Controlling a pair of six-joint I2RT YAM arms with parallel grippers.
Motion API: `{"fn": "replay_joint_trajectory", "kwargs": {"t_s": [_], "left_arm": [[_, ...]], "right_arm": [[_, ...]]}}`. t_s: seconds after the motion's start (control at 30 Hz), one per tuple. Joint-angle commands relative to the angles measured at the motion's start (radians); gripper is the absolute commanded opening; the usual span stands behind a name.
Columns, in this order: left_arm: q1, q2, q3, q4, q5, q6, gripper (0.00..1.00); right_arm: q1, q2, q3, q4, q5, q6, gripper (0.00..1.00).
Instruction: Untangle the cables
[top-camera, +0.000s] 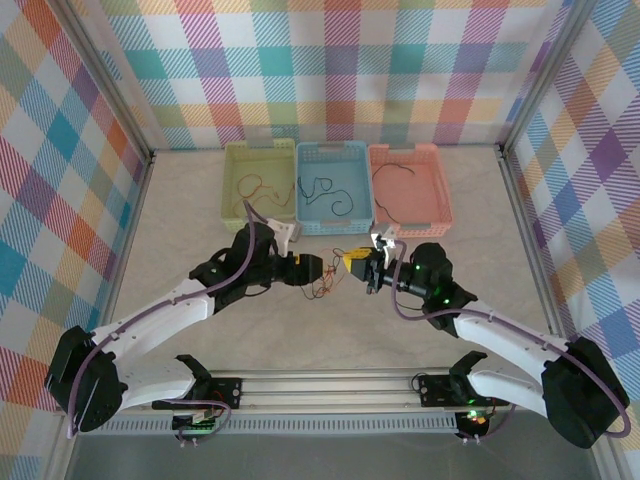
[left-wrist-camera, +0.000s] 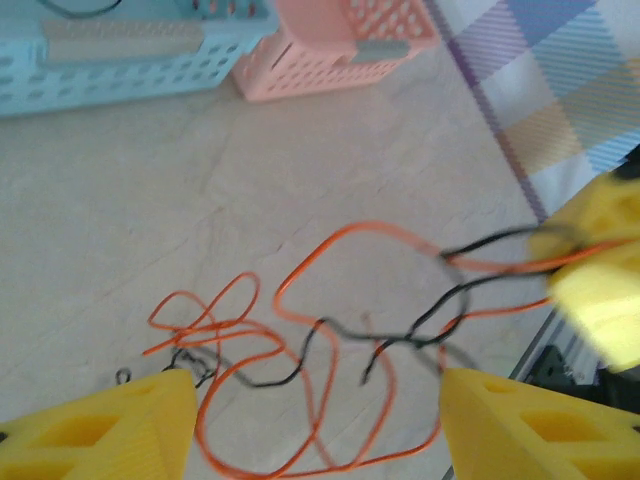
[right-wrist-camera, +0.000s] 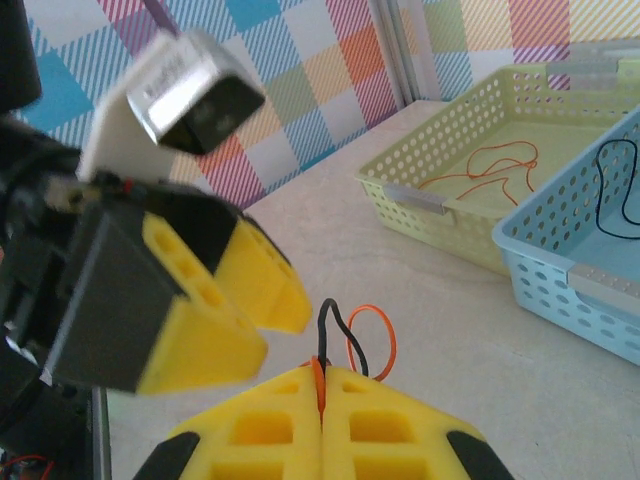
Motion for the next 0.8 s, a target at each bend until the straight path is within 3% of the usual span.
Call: {"fn": "replay_joint_trajectory", "kwargs": {"t_s": [0.0,0.2,0.47,0.6,0.77], "left_arm": [[-0.010,0.023,0.081,0.009,0.093,0.043,0.61],[-0.034,0.032,0.187,-0.148,0.114,0.298,0.61],[-0.033,0.063,0.165,-0.066,0.141,0.461,0.62],[-0.034,0.065,0.140,-0.027,0.151,0.530,0.56],[-0.033,0.083,0.117,0.021,0.179,0.575,0.55]], "right_arm": [[-0.006,-0.021,-0.019,0.082,-0.022,-0.044,0.00],[-0.006,-0.039,-0.035,0.090,-0.049,-0.076,0.00],[-0.006,-0.019,-0.039,0.105,-0.097,-0.081,0.00],[-0.006,-0.022,-0.039,0.104,-0.103,-0.083,0.00],[-0.006,-0.031,-0.040,0.100,-0.105,-0.085,0.00]]}}
